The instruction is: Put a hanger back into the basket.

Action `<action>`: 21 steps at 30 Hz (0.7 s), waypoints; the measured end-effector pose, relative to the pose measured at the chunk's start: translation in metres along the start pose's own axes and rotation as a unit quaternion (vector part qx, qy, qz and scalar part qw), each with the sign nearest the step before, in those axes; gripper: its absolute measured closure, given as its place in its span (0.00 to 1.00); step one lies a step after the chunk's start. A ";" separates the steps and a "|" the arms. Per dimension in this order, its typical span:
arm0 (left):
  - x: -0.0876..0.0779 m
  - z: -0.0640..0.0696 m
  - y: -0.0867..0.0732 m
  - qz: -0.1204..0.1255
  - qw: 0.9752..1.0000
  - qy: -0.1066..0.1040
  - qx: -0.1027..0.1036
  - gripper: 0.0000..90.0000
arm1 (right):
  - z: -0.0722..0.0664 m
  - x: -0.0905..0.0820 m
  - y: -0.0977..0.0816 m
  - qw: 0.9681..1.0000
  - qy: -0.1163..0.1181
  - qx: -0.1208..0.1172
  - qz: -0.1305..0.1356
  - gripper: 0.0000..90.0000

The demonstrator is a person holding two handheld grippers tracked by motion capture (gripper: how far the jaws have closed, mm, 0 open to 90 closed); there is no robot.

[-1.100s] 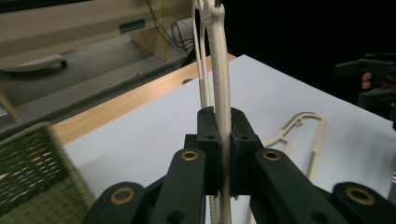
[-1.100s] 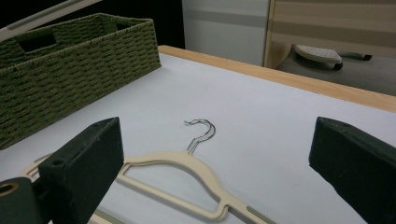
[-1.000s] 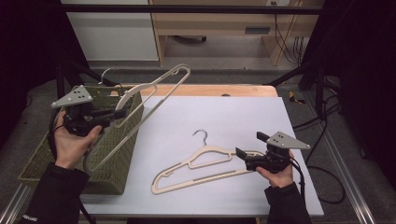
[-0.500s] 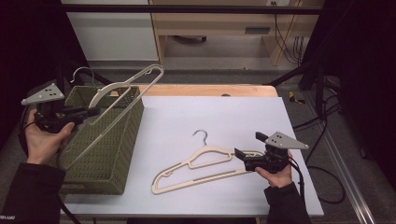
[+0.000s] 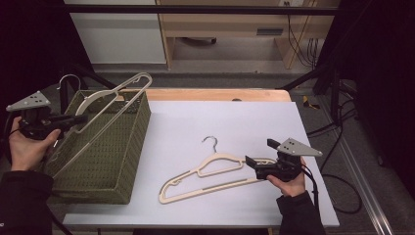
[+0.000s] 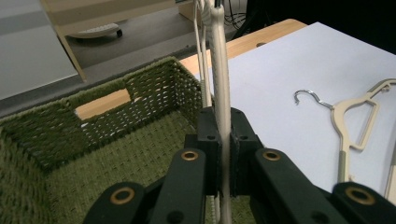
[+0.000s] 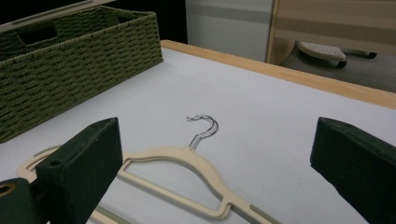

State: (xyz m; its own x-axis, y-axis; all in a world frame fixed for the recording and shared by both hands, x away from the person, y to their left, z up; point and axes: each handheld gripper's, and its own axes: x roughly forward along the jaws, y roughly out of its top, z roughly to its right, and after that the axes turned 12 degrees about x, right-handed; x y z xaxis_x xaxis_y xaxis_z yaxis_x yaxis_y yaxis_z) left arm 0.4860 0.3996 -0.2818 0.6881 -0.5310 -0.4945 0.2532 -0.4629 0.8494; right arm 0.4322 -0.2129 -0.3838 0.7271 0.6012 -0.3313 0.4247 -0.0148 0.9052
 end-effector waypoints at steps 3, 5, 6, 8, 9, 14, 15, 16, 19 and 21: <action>-0.002 -0.008 -0.010 -0.007 1.000 0.006 -0.010 0.95 | 0.000 0.000 0.000 1.000 0.000 0.000 -0.001 0.03; -0.002 -0.009 -0.013 -0.009 1.000 0.007 -0.013 0.95 | 0.000 0.000 0.000 1.000 -0.001 0.000 -0.001 0.03; -0.002 -0.010 -0.015 -0.010 1.000 0.008 -0.014 0.95 | 0.000 0.000 0.000 1.000 -0.001 0.000 -0.001 0.03; -0.003 -0.013 -0.020 -0.011 1.000 0.008 -0.019 0.95 | 0.000 0.000 0.000 1.000 -0.001 0.000 -0.001 0.03; -0.004 -0.015 -0.023 -0.013 1.000 0.008 -0.020 0.95 | 0.000 0.000 0.000 1.000 -0.001 0.000 -0.001 0.03; -0.004 -0.017 -0.035 -0.023 0.999 0.004 -0.031 0.95 | 0.000 0.000 0.000 1.000 -0.002 0.001 -0.001 0.03; -0.003 -0.017 -0.037 -0.025 0.999 0.002 -0.033 0.95 | 0.000 0.001 0.000 1.000 -0.003 0.001 -0.002 0.03; -0.003 -0.017 -0.037 -0.025 0.999 0.002 -0.033 0.95 | 0.000 0.001 0.000 1.000 -0.003 0.001 -0.002 0.03; 0.002 -0.015 -0.042 -0.028 0.999 -0.005 -0.041 0.95 | 0.000 0.001 -0.001 1.000 -0.001 -0.002 -0.003 0.03; 0.005 -0.014 -0.044 -0.035 0.998 0.000 -0.048 0.95 | 0.000 0.000 -0.001 1.000 0.000 -0.001 -0.003 0.03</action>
State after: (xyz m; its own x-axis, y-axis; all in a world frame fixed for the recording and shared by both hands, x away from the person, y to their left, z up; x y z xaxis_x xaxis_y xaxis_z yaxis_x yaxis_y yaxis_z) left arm 0.4881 0.4273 -0.3191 0.6666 -0.4994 -0.5535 0.3647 -0.4291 0.8264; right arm 0.4321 -0.2126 -0.3844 0.7245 0.6012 -0.3370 0.4282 -0.0095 0.9037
